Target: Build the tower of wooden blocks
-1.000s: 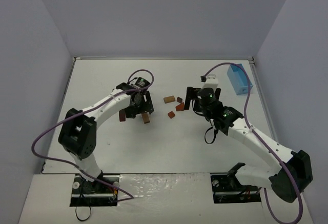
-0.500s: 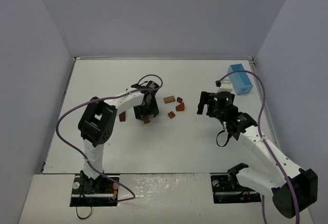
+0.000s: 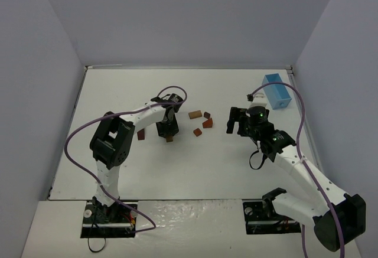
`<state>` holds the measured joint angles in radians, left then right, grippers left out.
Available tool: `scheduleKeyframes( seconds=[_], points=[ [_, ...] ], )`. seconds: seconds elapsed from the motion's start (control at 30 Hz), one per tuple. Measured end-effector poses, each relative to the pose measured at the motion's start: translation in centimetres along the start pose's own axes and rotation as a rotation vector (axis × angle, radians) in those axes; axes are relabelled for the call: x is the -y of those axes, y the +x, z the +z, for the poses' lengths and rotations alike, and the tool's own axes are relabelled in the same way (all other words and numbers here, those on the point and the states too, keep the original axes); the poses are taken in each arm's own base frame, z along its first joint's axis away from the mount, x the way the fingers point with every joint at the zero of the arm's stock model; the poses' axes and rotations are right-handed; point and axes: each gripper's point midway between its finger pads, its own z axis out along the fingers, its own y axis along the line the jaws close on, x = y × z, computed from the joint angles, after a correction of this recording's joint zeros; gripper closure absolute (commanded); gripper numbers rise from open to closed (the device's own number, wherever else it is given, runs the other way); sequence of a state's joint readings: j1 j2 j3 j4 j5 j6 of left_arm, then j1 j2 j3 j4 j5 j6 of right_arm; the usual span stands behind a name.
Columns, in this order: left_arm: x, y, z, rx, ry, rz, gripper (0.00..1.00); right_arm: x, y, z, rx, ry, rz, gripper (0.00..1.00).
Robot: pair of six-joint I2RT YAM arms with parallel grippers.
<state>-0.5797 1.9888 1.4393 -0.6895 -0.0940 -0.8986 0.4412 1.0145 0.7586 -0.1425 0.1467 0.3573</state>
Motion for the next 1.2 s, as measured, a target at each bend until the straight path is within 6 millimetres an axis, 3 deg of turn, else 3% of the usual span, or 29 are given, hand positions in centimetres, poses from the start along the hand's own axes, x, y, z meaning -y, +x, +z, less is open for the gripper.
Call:
scheduleKeyframes(
  seconds=[0.1,0.23,0.3,0.5,0.6,0.73,0.9,0.97,1.07,1.2],
  points=[
    [-0.3,0.1,0.0,0.003,-0.008,0.001,0.68,0.0,0.0,0.0,-0.002,-0.003,0.001,0.06],
    [-0.6,0.1,-0.1,0.004,-0.018,0.005,0.93,-0.1,0.0,0.0,-0.003,-0.007,0.001,0.06],
    [-0.7,0.1,-0.2,0.005,-0.022,0.006,1.00,-0.1,0.1,0.0,-0.004,-0.010,0.001,0.06],
    [-1.3,-0.4,-1.2,0.002,-0.049,0.056,1.00,-0.3,0.1,0.0,-0.009,-0.019,-0.003,0.06],
    [-0.5,-3.0,-3.2,0.051,-0.018,0.080,1.00,-0.4,0.3,0.1,-0.018,-0.024,-0.010,0.06],
    [-0.5,-9.2,-6.6,0.161,0.041,0.091,1.00,-0.5,0.9,0.5,-0.041,-0.029,-0.022,0.06],
    [-4.3,-17.5,-9.5,0.281,0.063,0.047,1.00,-0.4,1.3,0.9,-0.062,-0.027,-0.033,0.06],
    [-6.2,-19.9,-9.4,0.299,0.050,0.038,1.00,-0.4,1.4,0.9,-0.065,-0.027,-0.036,0.06],
    [-8.3,-22.1,-7.3,0.285,0.025,0.033,1.00,-0.4,1.5,1.1,-0.069,-0.025,-0.044,0.06],
    [-8.6,-21.8,-2.5,0.194,0.011,0.069,1.00,-0.5,1.8,1.4,-0.089,-0.025,-0.053,0.06]
  ],
)
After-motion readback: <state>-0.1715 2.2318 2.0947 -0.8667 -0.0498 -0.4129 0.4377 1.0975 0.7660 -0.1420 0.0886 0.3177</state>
